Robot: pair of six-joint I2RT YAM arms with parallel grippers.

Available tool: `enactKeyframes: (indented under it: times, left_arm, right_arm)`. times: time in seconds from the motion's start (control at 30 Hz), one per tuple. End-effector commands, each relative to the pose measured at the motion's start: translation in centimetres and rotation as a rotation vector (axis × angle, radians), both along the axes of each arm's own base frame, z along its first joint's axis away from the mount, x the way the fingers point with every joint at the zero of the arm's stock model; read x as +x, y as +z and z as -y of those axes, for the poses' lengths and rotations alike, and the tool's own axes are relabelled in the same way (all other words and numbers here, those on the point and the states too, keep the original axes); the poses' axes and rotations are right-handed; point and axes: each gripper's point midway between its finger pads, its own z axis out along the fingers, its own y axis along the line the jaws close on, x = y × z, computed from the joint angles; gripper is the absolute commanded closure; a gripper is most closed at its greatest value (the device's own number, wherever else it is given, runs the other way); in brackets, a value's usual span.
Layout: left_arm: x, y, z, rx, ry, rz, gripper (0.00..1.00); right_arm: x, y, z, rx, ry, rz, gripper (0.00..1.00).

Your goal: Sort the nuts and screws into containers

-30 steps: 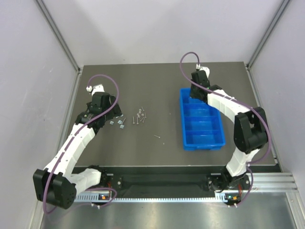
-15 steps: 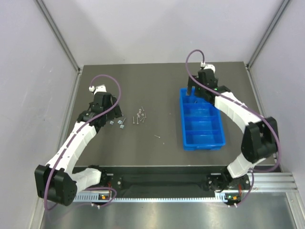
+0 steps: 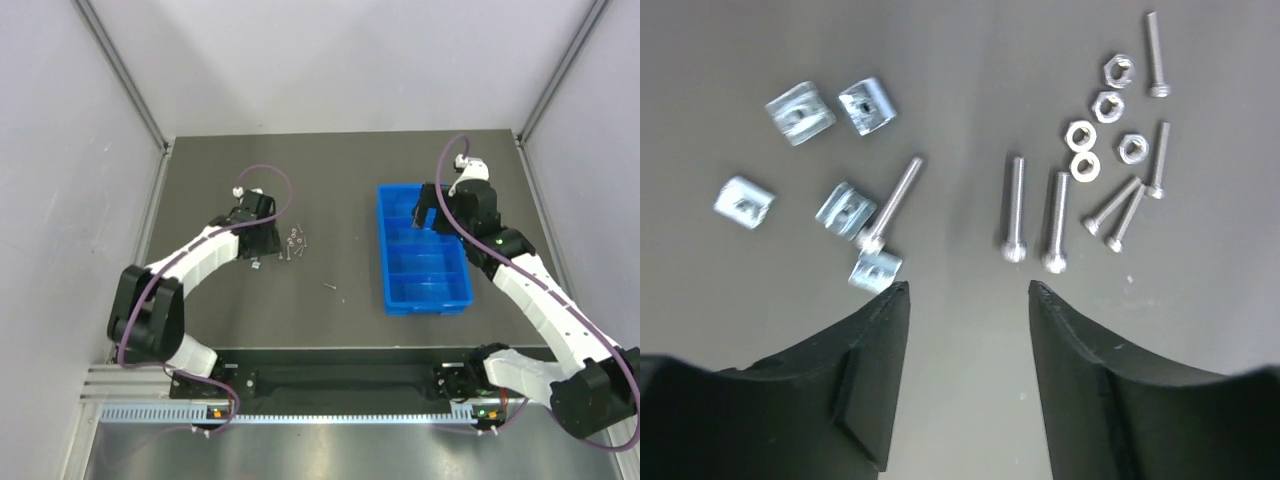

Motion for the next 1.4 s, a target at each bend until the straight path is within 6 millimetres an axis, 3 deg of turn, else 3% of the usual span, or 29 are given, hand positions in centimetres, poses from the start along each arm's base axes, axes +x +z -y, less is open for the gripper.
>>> enactKeyframes:
  times: [0.0, 0.37, 0.7, 0.83, 0.87, 0.9, 0.97, 1.1, 1.23, 1.33, 1.37]
  left_arm:
    - [3.0, 1.3, 1.7, -0.027, -0.011, 0.062, 0.45]
    - [4.7, -2.1, 2.3, 0.042, -0.026, -0.004, 0.52]
    - [4.1, -5.4, 1.9, 0.089, -0.023, -0.078, 0.67]
    - [3.7, -6.0, 1.8, 0.107, -0.025, -0.091, 0.89]
    - [3.6, -6.0, 1.8, 0.108, -0.026, -0.091, 1.0]
    - [3.4, -6.0, 1.7, 0.11, -0.021, -0.093, 1.0]
    - [3.4, -5.3, 1.8, 0.104, -0.019, -0.076, 1.0]
    - [4.4, -1.6, 3.3, 0.059, -0.035, 0.005, 1.0]
    - [6.2, 5.9, 6.5, -0.008, -0.075, 0.19, 1.0]
    - [7.3, 11.1, 10.4, -0.076, -0.131, 0.315, 1.0]
    - [7.5, 13.3, 12.7, -0.122, -0.166, 0.36, 1.0]
  right_arm:
    - [-0.8, 0.4, 0.1, 0.025, 0.006, 0.01, 0.0]
    - [-0.7, -0.3, 0.0, 0.025, 0.008, -0.015, 0.0]
    - [-0.9, 0.3, 0.0, 0.03, 0.008, -0.004, 0.0]
    - [-1.0, 0.3, -0.1, 0.033, 0.013, -0.011, 0.0]
    - [-1.0, 0.4, -0.1, 0.036, 0.012, -0.012, 0.0]
    - [-1.0, 0.4, -0.1, 0.035, 0.014, -0.012, 0.0]
    - [-1.0, 0.6, -0.2, 0.044, 0.014, -0.007, 0.0]
    - [-1.1, 0.9, -0.5, 0.068, 0.019, -0.007, 0.0]
    - [-1.3, 0.8, -0.4, 0.084, 0.001, -0.018, 0.0]
    - [-1.5, 0.8, 0.3, 0.087, -0.031, -0.012, 0.0]
    - [-1.5, 0.9, 0.5, 0.087, -0.041, -0.01, 0.0]
